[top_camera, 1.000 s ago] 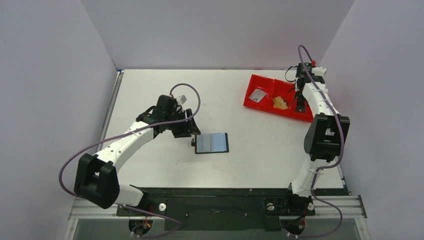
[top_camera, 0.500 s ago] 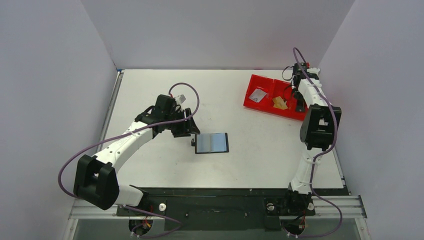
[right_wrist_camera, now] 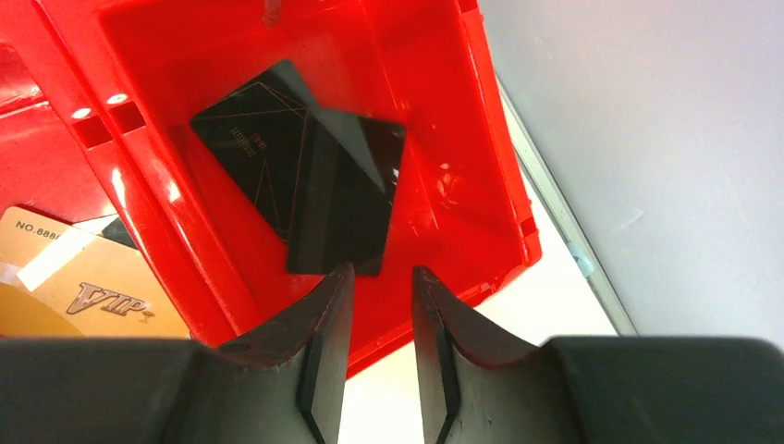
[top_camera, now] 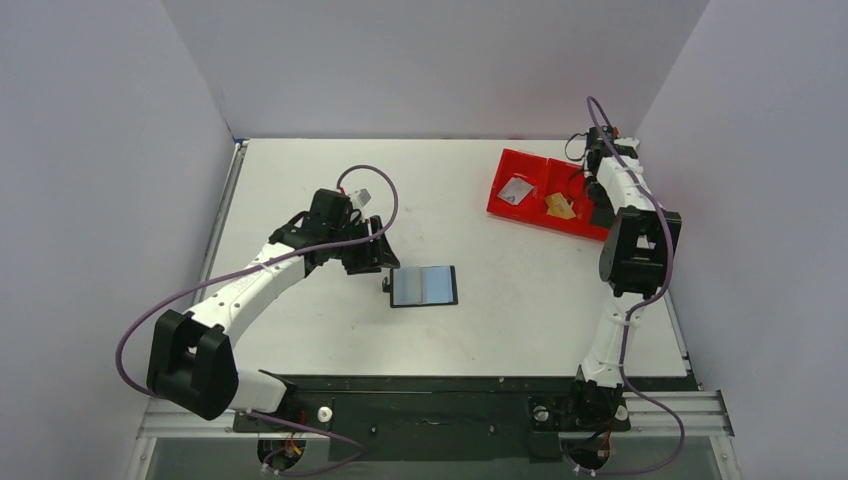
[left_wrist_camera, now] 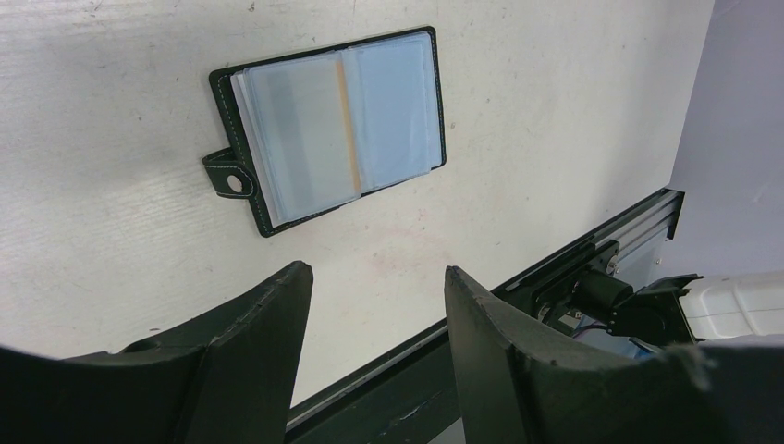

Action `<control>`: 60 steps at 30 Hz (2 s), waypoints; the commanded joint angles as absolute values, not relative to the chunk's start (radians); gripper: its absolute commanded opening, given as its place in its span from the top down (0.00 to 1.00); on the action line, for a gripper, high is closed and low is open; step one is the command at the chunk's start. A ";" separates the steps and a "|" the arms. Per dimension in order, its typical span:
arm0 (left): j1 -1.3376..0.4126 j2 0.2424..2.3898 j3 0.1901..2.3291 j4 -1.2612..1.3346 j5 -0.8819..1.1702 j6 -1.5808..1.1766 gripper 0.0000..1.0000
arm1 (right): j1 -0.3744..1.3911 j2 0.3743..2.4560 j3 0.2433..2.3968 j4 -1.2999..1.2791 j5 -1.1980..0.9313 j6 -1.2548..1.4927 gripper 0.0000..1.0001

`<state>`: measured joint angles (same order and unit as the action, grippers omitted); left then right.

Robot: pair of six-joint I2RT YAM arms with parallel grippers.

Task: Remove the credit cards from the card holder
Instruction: Place the credit card in the storage box, then close the card holder at the center of the board.

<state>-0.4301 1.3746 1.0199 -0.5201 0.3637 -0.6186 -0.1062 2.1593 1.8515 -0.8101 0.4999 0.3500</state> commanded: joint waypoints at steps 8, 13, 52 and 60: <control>-0.425 1.355 1.023 -0.495 0.374 -0.603 0.48 | -0.113 2.035 1.897 -0.856 0.441 0.403 0.65; -0.425 1.357 1.011 -0.487 0.356 -0.614 0.48 | -0.094 1.922 1.861 -0.866 0.402 0.445 0.54; -0.540 1.638 0.974 -0.341 -0.046 -0.650 0.56 | 0.574 1.506 0.983 -0.356 -0.044 0.828 0.49; -0.540 1.664 0.966 -0.303 -0.053 -0.655 0.74 | 0.615 1.546 0.964 -0.326 -0.049 0.844 0.50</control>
